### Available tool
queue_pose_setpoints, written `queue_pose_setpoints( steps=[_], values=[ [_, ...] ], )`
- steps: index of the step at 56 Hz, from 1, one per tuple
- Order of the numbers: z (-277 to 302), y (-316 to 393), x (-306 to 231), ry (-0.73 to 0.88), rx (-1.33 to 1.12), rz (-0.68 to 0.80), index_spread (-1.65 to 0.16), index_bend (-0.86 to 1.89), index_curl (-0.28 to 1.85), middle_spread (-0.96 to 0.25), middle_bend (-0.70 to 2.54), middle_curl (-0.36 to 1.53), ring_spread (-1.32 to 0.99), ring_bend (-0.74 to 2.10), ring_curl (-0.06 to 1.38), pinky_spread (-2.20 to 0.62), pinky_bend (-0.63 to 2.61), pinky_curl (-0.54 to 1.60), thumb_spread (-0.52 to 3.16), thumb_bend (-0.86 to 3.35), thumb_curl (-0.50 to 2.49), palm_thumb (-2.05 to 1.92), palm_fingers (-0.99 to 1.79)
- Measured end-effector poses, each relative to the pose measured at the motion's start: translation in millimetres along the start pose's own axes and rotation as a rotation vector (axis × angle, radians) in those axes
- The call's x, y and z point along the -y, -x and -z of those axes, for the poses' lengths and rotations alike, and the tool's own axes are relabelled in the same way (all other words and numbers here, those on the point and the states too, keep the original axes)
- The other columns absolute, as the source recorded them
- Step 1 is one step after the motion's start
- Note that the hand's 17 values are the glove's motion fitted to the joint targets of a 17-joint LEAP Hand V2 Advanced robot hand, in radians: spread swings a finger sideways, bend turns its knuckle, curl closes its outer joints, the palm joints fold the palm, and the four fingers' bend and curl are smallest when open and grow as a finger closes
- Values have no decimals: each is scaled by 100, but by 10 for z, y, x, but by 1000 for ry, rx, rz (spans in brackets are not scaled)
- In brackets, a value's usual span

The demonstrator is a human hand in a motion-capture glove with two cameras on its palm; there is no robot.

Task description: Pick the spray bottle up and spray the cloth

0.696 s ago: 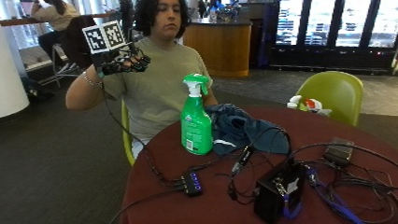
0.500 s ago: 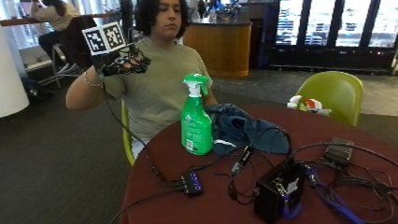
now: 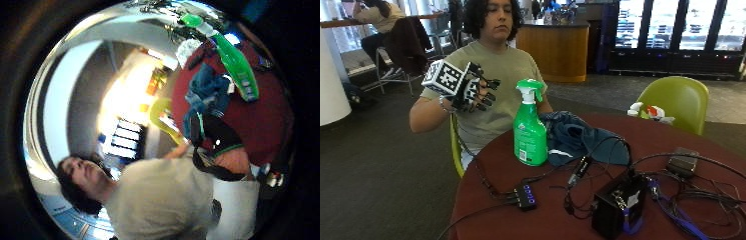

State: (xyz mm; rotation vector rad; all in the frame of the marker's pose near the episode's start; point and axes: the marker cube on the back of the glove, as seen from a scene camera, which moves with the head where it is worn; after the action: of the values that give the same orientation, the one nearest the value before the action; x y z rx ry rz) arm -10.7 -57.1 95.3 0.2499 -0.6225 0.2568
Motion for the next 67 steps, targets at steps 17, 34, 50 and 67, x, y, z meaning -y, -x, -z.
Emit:
queue_pose_setpoints(
  steps=[17,34,50,67],
  values=[
    [-460,-131,644,-272,158,-58,-28,7,18,5,24,34,-2,51,33,6,56,36,110,4,40,79,80],
    [-576,-259,1159,-594,-9,-80,-24,21,25,-11,48,49,-14,72,46,-21,76,46,107,3,49,92,137],
    [-633,-242,1275,-619,-9,-91,-24,70,50,-17,74,66,-18,97,59,-18,89,59,119,8,60,101,136],
    [-562,-201,1204,-589,-84,-101,-23,77,62,-18,87,77,-18,109,64,-17,97,67,122,7,71,100,124]
  ],
)
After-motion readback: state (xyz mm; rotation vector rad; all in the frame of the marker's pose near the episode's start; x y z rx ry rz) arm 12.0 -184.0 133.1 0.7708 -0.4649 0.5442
